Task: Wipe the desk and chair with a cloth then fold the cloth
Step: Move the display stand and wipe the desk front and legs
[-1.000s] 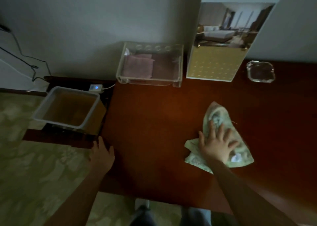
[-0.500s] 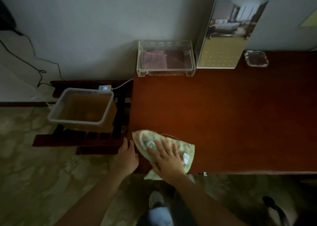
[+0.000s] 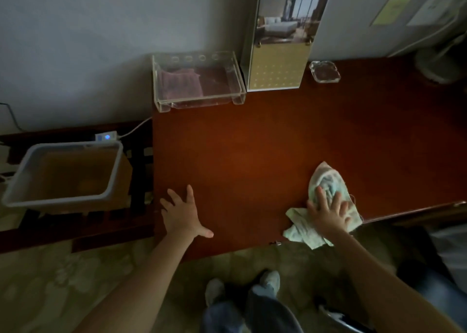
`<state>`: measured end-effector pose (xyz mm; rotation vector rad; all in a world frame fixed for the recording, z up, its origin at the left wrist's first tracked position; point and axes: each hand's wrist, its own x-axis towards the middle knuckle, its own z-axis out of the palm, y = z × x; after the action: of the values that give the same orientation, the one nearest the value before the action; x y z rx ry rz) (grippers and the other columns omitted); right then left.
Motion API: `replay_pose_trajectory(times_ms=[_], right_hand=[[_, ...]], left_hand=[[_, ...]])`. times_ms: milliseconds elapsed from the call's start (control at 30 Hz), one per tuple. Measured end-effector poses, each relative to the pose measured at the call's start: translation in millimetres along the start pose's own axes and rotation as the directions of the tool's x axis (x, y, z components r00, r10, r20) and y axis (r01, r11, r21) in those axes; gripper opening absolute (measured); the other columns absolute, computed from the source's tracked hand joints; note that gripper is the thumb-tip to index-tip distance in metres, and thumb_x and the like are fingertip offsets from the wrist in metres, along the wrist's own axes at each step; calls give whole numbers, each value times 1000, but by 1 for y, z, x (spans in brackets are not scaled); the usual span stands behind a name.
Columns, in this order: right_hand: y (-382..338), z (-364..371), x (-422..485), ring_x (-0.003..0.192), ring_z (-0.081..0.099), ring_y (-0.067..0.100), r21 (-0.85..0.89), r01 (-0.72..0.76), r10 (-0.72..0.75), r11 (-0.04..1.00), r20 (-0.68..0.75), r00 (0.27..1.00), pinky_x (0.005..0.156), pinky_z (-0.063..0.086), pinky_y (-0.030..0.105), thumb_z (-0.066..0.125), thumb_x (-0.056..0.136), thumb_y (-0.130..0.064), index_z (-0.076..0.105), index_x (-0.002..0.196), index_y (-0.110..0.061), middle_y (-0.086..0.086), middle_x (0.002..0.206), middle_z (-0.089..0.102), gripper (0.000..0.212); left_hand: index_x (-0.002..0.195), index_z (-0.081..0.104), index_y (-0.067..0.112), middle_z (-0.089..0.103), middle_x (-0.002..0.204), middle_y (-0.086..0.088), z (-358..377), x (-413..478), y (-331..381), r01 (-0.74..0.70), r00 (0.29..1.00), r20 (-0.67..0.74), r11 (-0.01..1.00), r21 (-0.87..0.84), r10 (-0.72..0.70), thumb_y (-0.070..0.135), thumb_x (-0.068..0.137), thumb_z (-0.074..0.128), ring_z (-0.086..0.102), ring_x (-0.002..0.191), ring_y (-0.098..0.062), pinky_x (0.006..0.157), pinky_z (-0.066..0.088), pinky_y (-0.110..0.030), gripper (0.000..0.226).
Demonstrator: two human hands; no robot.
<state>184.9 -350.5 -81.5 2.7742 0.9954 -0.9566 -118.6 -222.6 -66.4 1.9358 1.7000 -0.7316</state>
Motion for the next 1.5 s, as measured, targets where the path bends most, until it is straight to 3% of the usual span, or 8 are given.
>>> replay_pose_trajectory(times_ms=[233,367,500,633,867,1000,1333,1500], right_hand=[[-45,50,-57,132,-35,39,-176,309,-278,935,179,944,107,-15,57,45,81,-72,-26,144,-35,9,145,-39,102],[-90,80,-89,124,-35,38,-298,578,-503,759,294,813,100,-19,53,18,77,-74,-33,136,-25,11,139,-36,91],[-98,88,-92,129,-36,31,-332,644,-581,689,278,765,107,-18,51,30,97,-53,-21,145,-31,2,141,-35,74],[-78,72,-69,132,-31,19,-391,702,-647,595,286,707,107,-19,39,7,87,-67,-20,139,-43,-5,153,-19,64],[-40,14,2,144,-17,22,-265,342,-356,902,-7,934,114,-9,45,20,90,-68,-11,147,-43,2,159,-12,69],[-22,-7,38,145,-10,28,-80,120,-134,989,-198,971,115,-3,51,23,90,-69,3,150,-40,4,160,-6,69],[-21,14,21,145,-12,29,-30,100,-104,995,-203,974,115,-7,55,17,92,-67,0,150,-39,6,160,-6,67],[-42,60,-36,143,-19,32,-251,287,-325,925,-129,937,108,-16,56,4,83,-76,-9,148,-40,2,154,-17,75]], left_hand=[[148,-19,25,-15,154,-23,-1,-3,1,20,1000,-2,1000,-14,-20,63,55,80,1,142,-45,116,20,-49,142],[149,-15,28,-12,156,-21,0,-4,-1,28,999,-29,999,-26,-29,68,54,77,4,142,-44,115,19,-49,138],[149,-14,29,-10,156,-20,1,-5,-2,31,998,-60,999,-16,-32,72,55,74,5,143,-42,114,19,-49,136],[149,-16,29,-12,156,-19,1,-5,-3,33,999,-42,999,-11,-33,72,57,72,3,143,-42,115,17,-50,135],[147,-20,31,-8,156,-21,2,-9,6,114,993,-23,993,16,-113,73,54,72,18,140,-45,112,27,-49,137],[148,-16,36,-7,157,-18,3,-3,5,118,992,-34,993,-19,-119,72,50,75,20,139,-45,108,35,-47,138],[147,-18,35,-8,157,-17,1,-6,5,126,992,-28,992,27,-125,71,51,75,20,139,-45,104,40,-47,138],[146,-22,35,-11,157,-17,-6,-6,12,157,988,3,988,10,-157,63,52,80,20,139,-45,106,38,-47,142]])
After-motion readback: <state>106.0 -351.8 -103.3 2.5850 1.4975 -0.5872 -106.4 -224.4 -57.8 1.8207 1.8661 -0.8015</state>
